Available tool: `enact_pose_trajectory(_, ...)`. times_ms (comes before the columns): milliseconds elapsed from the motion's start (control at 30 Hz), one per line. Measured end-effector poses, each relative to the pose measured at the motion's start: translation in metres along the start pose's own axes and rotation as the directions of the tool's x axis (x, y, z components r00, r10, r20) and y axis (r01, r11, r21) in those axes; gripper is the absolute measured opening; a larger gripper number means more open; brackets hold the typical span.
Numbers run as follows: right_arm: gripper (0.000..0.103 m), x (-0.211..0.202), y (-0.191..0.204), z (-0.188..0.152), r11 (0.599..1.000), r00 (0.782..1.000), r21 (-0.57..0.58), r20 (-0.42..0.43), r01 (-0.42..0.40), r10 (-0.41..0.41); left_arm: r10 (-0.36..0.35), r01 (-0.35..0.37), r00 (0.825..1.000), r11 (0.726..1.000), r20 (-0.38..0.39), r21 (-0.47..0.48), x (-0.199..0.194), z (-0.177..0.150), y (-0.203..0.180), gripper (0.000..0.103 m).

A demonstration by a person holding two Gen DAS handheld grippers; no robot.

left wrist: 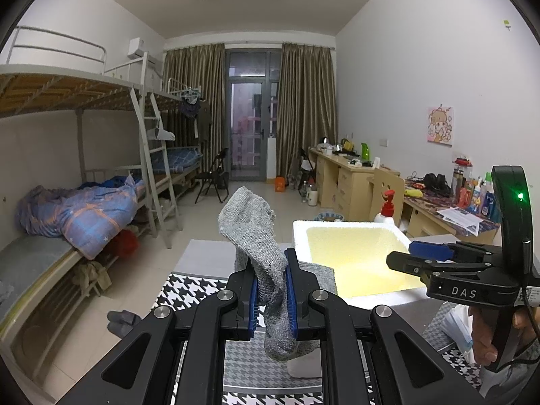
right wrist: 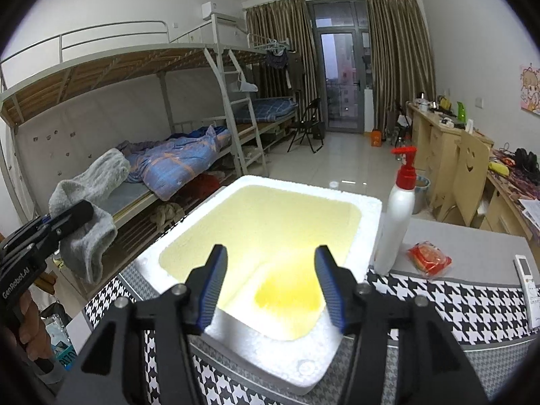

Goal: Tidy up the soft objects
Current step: 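Open the right tool to drop the yellow net into the foam box, then move the left tool over the foam box and release the grey sock inside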

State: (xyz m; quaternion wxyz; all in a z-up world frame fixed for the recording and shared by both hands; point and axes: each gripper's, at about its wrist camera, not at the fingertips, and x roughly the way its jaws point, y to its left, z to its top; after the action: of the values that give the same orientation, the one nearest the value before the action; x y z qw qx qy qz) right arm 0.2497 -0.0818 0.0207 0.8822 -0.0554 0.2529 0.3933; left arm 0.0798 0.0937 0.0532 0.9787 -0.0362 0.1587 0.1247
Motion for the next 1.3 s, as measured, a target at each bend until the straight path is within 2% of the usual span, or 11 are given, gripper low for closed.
enact_pose_trajectory(167,0.062,-0.004,-0.001,0.0,1.0,1.0,0.005,0.01,0.001,-0.001,-0.004,0.004,1.0,1.0,-0.003,0.003,0.001,0.0,-0.002,0.014)
enact_pose_trajectory(233,0.076,-0.009,-0.001,0.001,1.0,1.0,0.007,0.026,0.003,-0.003,-0.003,0.003,1.0,1.0,0.0,0.004,0.002,0.0,-0.003,0.014)
enact_pose_trajectory(300,0.082,-0.013,-0.001,0.001,1.0,0.999,0.008,0.044,0.005,-0.006,-0.004,0.004,1.0,1.0,0.003,0.004,0.001,0.001,-0.004,0.014)
enact_pose_trajectory(633,0.097,-0.026,-0.001,-0.001,0.999,0.996,-0.007,0.076,0.054,-0.053,-0.017,0.017,1.0,1.0,0.014,0.018,-0.001,0.004,-0.013,0.014)
enact_pose_trajectory(1300,0.098,-0.047,-0.023,-0.011,0.993,0.986,0.002,0.116,0.117,-0.116,-0.102,0.102,0.995,0.993,0.004,0.055,0.009,0.015,-0.039,0.014)
